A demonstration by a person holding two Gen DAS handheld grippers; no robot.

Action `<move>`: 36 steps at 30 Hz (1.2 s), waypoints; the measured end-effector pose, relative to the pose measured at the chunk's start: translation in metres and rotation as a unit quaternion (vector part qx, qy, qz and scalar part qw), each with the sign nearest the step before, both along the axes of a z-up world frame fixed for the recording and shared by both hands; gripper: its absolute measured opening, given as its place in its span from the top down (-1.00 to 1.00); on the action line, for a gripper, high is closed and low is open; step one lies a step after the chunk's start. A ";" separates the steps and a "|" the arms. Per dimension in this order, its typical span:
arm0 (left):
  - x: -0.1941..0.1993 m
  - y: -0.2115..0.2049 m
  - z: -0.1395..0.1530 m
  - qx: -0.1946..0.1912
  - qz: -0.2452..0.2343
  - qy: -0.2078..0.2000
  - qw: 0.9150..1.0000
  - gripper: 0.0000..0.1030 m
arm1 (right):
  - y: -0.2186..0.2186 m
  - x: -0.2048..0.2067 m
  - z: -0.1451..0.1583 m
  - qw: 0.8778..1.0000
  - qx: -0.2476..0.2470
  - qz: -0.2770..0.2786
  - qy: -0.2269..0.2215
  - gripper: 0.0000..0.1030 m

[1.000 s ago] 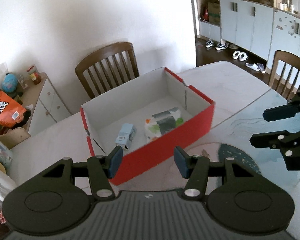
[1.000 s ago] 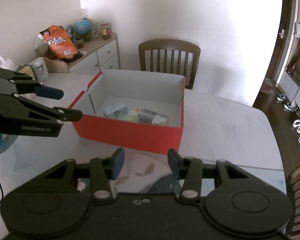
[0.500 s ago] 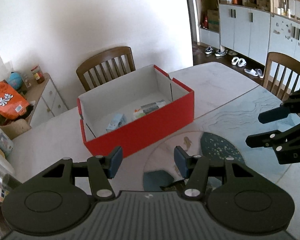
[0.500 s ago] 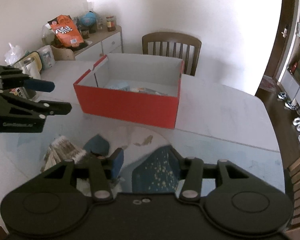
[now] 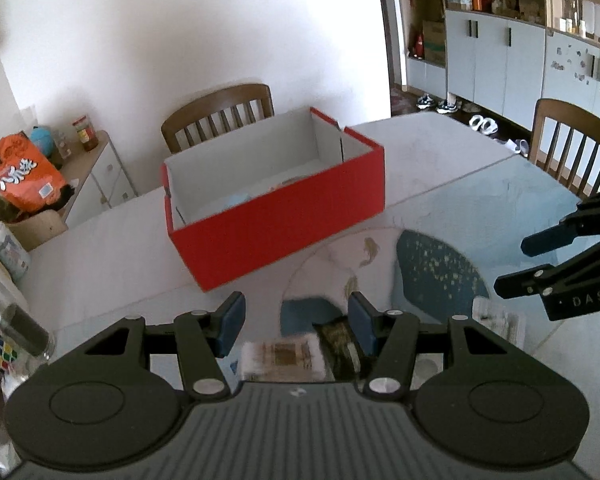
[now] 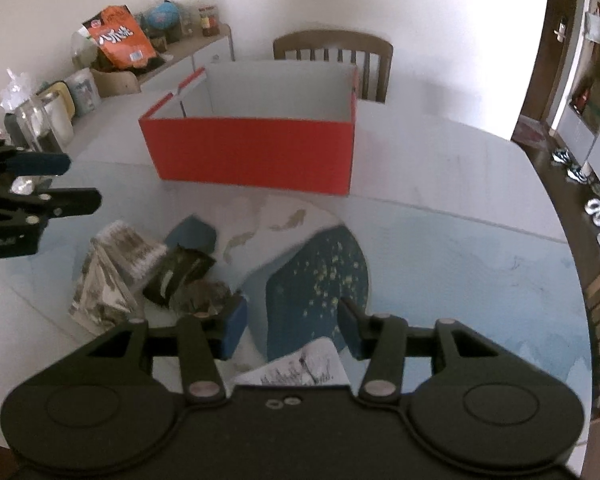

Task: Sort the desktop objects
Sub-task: 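Move both tools back over the pile of snacks on the table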

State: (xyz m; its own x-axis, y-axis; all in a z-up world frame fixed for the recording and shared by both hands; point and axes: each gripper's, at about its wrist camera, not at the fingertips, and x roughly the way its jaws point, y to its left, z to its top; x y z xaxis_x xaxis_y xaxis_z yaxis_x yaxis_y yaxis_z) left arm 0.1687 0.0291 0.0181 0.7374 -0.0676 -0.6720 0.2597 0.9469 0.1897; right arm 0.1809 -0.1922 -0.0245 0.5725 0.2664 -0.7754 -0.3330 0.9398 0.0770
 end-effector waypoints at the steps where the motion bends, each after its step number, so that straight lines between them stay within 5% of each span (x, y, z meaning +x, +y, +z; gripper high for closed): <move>1: -0.002 0.001 -0.003 0.000 0.001 0.003 1.000 -0.07 | 0.000 -0.001 -0.003 1.000 0.001 -0.002 0.003 -0.09; 8: -0.013 0.010 -0.021 -0.016 0.011 0.016 1.000 -0.40 | 0.005 -0.009 -0.020 1.000 0.001 -0.009 0.016 -0.32; 14: -0.020 0.016 -0.036 -0.022 0.018 0.027 0.999 -1.00 | 0.008 -0.013 -0.034 0.999 -0.001 -0.024 0.029 -0.53; 21: -0.026 0.024 -0.052 -0.033 0.028 0.039 0.998 -1.00 | 0.012 -0.016 -0.048 0.998 -0.004 -0.049 0.044 -0.69; 36: -0.024 0.035 -0.078 -0.052 0.031 0.071 0.996 -1.00 | 0.010 -0.013 -0.075 0.988 -0.003 -0.118 0.099 -0.71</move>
State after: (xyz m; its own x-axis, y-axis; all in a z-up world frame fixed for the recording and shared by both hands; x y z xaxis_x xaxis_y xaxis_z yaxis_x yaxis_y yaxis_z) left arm 0.1442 0.0639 -0.0602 0.6399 -0.0993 -0.7620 0.2171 0.9746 0.0552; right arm 0.1683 -0.1820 -0.0998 0.4548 0.1381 -0.8798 -0.0839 0.9902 0.1120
